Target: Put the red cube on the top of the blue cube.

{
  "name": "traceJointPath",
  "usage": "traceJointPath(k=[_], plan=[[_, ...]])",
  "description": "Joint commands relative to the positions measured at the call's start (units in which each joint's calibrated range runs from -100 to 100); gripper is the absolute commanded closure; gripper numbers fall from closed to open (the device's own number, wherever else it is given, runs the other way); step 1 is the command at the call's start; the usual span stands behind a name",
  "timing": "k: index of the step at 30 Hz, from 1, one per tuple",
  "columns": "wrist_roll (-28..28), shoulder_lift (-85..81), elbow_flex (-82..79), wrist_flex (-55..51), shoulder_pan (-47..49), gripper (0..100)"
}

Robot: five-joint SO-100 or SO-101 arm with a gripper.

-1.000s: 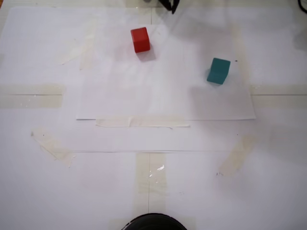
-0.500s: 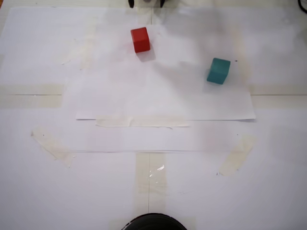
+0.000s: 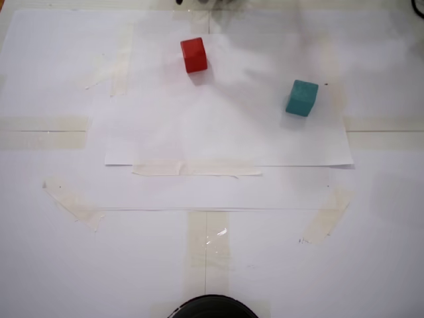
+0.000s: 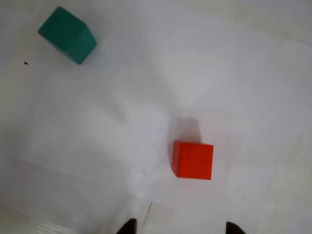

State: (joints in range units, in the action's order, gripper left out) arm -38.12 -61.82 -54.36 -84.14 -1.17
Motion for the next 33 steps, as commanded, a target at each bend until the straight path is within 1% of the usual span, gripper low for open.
traceJointPath(k=[1, 7, 11, 19, 25, 33], plan=[[1.4, 11.8, 11.4, -0.6, -0.9, 73], [2.1, 25.3, 22.4, 0.3, -1.8, 73], [2.1, 29.1, 24.4, 1.8, -3.1, 72], [2.0, 34.2, 21.2, 7.1, -4.1, 72], [1.7, 34.1, 13.9, 12.8, -3.8, 72], [2.0, 32.8, 7.1, 16.8, -4.1, 72]])
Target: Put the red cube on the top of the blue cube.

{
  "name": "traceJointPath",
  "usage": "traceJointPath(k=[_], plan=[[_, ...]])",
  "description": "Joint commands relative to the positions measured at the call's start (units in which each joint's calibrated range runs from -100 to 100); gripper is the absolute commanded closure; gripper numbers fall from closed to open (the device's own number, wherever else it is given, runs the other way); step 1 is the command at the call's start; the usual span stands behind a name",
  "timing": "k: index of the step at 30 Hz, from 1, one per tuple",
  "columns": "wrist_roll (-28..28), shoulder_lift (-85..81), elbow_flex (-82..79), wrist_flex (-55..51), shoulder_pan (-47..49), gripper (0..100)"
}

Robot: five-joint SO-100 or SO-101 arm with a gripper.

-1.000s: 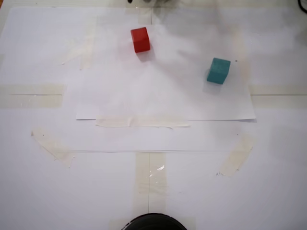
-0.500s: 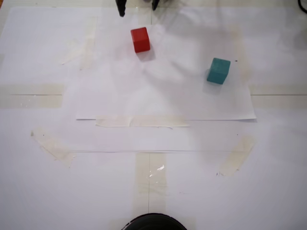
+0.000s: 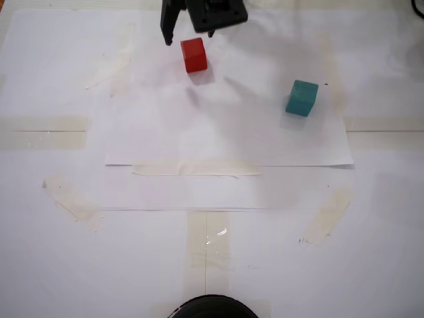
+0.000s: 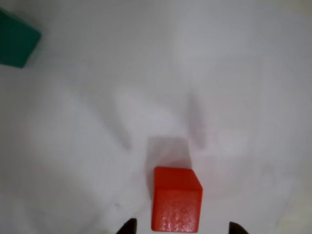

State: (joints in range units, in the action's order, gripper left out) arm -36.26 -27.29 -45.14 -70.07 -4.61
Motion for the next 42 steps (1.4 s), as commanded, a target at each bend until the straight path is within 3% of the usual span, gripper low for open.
traceJointPath(k=[1, 34, 42], plan=[[0.0, -1.8, -2.7, 3.1, -0.7, 72], [-1.0, 2.7, -9.6, 12.5, 1.3, 73], [-0.6, 2.2, -10.6, 14.3, 1.0, 77]])
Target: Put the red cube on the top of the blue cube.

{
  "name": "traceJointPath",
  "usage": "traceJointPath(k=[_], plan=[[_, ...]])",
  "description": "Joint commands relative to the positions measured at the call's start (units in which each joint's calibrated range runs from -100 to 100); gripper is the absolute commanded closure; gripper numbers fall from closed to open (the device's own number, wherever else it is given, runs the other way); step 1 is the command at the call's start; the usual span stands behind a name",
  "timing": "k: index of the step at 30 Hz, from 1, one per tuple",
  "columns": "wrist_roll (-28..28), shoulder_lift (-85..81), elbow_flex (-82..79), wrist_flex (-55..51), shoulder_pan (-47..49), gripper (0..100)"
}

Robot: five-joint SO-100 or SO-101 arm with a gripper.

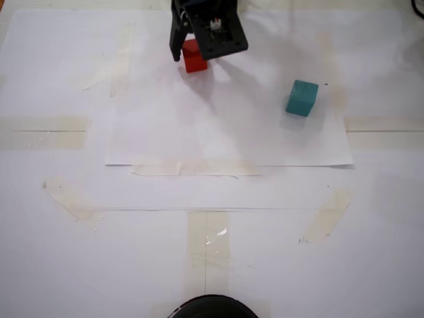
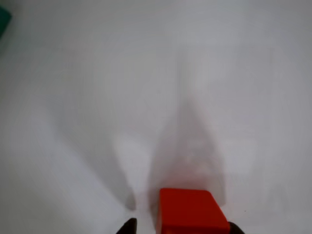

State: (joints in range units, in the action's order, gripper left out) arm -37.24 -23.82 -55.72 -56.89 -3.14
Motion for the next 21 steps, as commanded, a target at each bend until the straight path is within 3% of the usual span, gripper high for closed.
traceJointPath(k=[1, 21], plan=[[0.4, -1.2, -0.1, 1.2, -0.6, 78], [0.9, -1.8, 1.5, 0.1, 0.1, 88]])
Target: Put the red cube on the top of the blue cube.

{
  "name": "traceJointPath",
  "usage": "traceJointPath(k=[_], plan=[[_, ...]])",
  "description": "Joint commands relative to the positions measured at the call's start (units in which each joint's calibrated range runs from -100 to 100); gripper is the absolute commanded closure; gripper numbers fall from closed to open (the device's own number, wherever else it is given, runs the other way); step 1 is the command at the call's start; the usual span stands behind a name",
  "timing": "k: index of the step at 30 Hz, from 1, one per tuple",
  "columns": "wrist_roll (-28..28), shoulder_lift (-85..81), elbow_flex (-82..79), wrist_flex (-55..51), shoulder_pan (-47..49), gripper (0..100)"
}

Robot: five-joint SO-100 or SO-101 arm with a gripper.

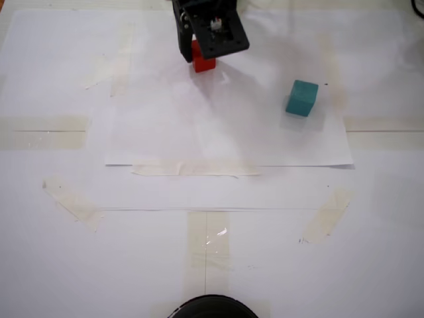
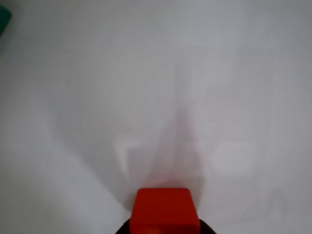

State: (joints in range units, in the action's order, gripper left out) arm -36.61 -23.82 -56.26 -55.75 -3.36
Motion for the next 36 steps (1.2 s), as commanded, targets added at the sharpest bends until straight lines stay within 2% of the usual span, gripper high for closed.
traceJointPath(k=[1, 17, 36], plan=[[0.3, -1.8, 2.9, -1.7, 0.6, 88], [-1.7, 3.3, 23.3, -13.1, 7.9, 88], [-7.4, 10.5, 43.4, -20.8, 18.6, 88]])
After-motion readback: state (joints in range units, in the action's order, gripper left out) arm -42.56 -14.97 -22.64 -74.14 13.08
